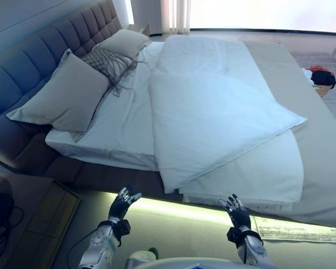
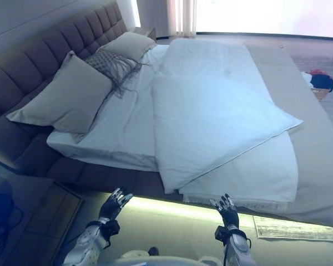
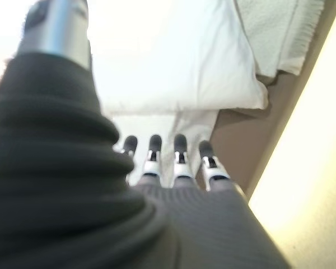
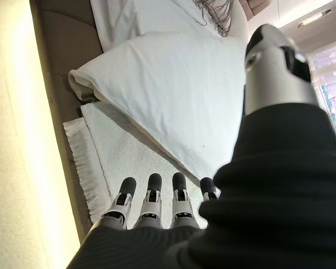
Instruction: Make the bed neatly
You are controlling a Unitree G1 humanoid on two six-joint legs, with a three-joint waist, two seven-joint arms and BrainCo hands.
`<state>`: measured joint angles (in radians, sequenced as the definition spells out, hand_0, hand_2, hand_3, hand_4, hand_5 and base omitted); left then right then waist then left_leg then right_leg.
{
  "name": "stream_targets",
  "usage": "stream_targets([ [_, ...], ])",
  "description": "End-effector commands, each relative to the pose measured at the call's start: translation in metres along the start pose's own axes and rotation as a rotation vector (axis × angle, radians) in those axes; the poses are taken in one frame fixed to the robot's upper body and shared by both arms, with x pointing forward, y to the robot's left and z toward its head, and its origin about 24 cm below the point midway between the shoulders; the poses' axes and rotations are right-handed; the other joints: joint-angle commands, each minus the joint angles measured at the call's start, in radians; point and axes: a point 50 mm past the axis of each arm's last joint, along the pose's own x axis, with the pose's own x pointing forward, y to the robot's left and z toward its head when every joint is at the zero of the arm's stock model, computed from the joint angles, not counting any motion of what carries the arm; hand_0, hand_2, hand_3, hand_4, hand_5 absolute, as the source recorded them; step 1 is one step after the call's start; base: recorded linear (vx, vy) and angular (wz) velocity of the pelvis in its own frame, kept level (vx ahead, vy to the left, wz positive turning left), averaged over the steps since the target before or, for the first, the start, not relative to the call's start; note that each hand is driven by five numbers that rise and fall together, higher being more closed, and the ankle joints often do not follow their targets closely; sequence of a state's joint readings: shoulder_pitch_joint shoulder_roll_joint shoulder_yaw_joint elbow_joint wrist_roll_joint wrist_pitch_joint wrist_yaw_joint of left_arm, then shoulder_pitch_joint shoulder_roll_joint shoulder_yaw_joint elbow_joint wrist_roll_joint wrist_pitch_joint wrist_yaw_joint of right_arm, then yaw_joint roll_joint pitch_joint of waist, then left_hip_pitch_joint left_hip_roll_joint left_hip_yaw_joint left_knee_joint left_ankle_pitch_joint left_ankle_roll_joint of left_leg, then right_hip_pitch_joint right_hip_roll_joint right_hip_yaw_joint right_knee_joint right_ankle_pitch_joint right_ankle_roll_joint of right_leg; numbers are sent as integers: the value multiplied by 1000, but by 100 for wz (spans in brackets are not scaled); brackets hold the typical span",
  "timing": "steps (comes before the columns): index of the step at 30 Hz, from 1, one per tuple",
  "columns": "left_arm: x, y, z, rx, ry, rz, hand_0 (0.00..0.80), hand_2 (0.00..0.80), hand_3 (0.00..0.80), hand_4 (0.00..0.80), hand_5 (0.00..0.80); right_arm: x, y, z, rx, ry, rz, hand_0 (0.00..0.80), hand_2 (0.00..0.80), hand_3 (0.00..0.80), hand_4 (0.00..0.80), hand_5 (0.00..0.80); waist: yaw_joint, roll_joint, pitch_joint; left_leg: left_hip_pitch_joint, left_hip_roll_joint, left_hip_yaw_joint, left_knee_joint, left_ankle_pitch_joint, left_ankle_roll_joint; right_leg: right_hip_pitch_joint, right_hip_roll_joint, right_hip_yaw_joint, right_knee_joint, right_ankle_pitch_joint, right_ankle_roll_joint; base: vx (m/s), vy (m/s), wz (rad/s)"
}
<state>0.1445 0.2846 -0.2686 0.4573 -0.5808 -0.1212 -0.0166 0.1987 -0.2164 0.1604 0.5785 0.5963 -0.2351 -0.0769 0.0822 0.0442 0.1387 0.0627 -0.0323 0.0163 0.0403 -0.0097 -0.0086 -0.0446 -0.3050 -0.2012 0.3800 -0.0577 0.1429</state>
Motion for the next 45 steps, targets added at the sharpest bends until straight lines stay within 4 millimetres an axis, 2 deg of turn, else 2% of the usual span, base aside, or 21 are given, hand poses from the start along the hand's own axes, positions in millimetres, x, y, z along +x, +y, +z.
stream_targets([
  [1,7,3,29,47,-100,-1,0,0,0,0,0,-1,7,32,46,-169,60,0,0,0,0,0,-19,27,7,18,-90,-29,16,-9,116,-119,27,74,226,201,-43,97,115,23],
  [3,8,4,31,36,-101,16,0,0,0,0,0,-1,4,31,30,-166,67,0,0,0,0,0,-23,21,3,22,-107,-41,20,-16,113,-118,32,56,157,209,-40,153,16,2],
  [5,9,4,33,15,-102,39,0,0,0,0,0,3,5,35,25,-176,74,0,0,0,0,0,-25,-1,4,26,-125,-50,28,-37,109,-119,37,33,26,233,-27,197,-109,-9],
  [9,12,6,35,9,-108,37,0,0,0,0,0,16,17,51,37,-210,82,0,0,0,0,0,-33,-50,20,51,-150,-52,51,-122,98,-173,28,0,-272,330,27,250,-167,-29],
  [11,12,10,35,12,-109,31,0,0,0,0,0,17,17,51,33,-204,81,0,0,0,0,0,-41,-60,22,71,-152,-48,64,-160,99,-194,30,-18,-378,370,47,359,-144,-4],
  [14,5,16,30,4,-101,38,0,0,0,0,0,12,8,41,25,-173,72,0,0,0,0,0,-47,-70,19,90,-149,-42,106,-204,107,-197,28,-34,-431,388,58,445,-172,17],
  [17,-1,21,22,-4,-80,55,0,0,0,0,0,5,-4,28,27,-136,61,0,0,0,0,0,-51,-82,14,102,-142,-41,169,-241,107,-187,11,-23,-398,383,58,538,-245,26],
  [18,-3,22,17,-2,-67,64,0,0,0,0,0,2,-9,21,29,-118,59,0,0,0,0,0,-53,-87,9,112,-131,-39,194,-261,103,-175,4,-16,-384,369,59,577,-318,37],
  [20,-6,25,10,-11,-49,86,0,0,0,0,0,0,-12,14,15,-85,63,0,0,0,0,0,-58,-88,-1,127,-102,-30,243,-260,82,-151,11,-7,-355,345,55,623,-399,37],
  [21,-8,28,8,-21,-42,97,0,0,0,0,0,1,-12,13,2,-72,61,0,0,0,0,0,-59,-83,-4,127,-85,-25,269,-252,71,-144,19,-3,-322,326,48,549,-379,25],
  [23,-11,32,3,-58,-25,97,0,0,0,0,0,3,-7,16,-12,-59,80,0,0,0,0,0,-63,-71,-10,104,-45,-26,349,-146,35,-119,50,12,-247,274,13,457,-344,24],
  [24,-12,31,3,-55,-32,78,0,0,0,0,0,4,-5,19,-11,-63,100,0,0,0,0,0,-67,-68,-13,89,-37,-27,397,-106,17,-103,71,10,-240,240,0,377,-319,20],
  [28,-9,8,3,-71,-58,0,0,0,0,0,0,6,-10,28,-60,-80,81,0,0,0,0,0,-60,-64,-28,-11,-43,-17,600,67,-48,-19,116,-45,-261,162,-66,276,-233,16],
  [30,-5,-1,4,-70,-65,-22,0,0,0,0,0,9,-10,35,-53,-107,71,0,0,0,0,0,-51,-66,-14,-117,-29,-12,638,81,-46,8,130,-44,-264,133,-88,175,-139,21],
  [33,-5,-2,5,-65,-75,-12,0,0,0,0,0,12,-3,42,-43,-125,87,0,0,0,0,0,-41,-56,9,-162,17,-22,483,111,-42,42,170,-2,-270,103,-89,215,-48,-9],
  [35,-4,0,7,-69,-71,2,0,0,0,0,0,12,2,42,-40,-116,87,0,0,0,0,0,-32,-44,13,-170,64,-34,300,173,-52,63,206,15,-284,84,-91,253,32,-24],
  [36,-2,0,7,-65,-67,1,0,0,0,0,0,11,3,41,-37,-112,84,0,0,0,0,0,-23,-43,15,-170,69,-45,245,182,-57,74,212,16,-291,78,-92,275,63,-20],
  [38,-1,-2,3,-55,-56,2,0,0,0,0,0,9,5,35,-27,-98,85,0,0,0,0,0,1,-32,11,-181,78,-100,109,224,-78,95,232,25,-304,60,-93,355,98,-18],
  [40,-5,-1,-3,-55,-41,14,0,0,0,0,0,5,3,30,-29,-78,89,0,0,0,0,0,24,-22,10,-201,86,-152,34,279,-96,120,246,50,-310,39,-93,402,117,-26],
  [42,-8,1,-6,-62,-31,24,0,0,0,0,0,3,1,27,-37,-66,91,0,0,0,0,0,34,-15,11,-211,99,-167,-7,307,-105,136,250,62,-309,25,-95,372,127,-46],
  [45,-17,9,-14,-80,-10,46,0,0,0,0,0,-1,-2,23,-53,-54,102,0,0,0,0,0,53,13,17,-248,148,-167,-106,358,-123,165,255,81,-275,-29,-108,466,195,-29],
])
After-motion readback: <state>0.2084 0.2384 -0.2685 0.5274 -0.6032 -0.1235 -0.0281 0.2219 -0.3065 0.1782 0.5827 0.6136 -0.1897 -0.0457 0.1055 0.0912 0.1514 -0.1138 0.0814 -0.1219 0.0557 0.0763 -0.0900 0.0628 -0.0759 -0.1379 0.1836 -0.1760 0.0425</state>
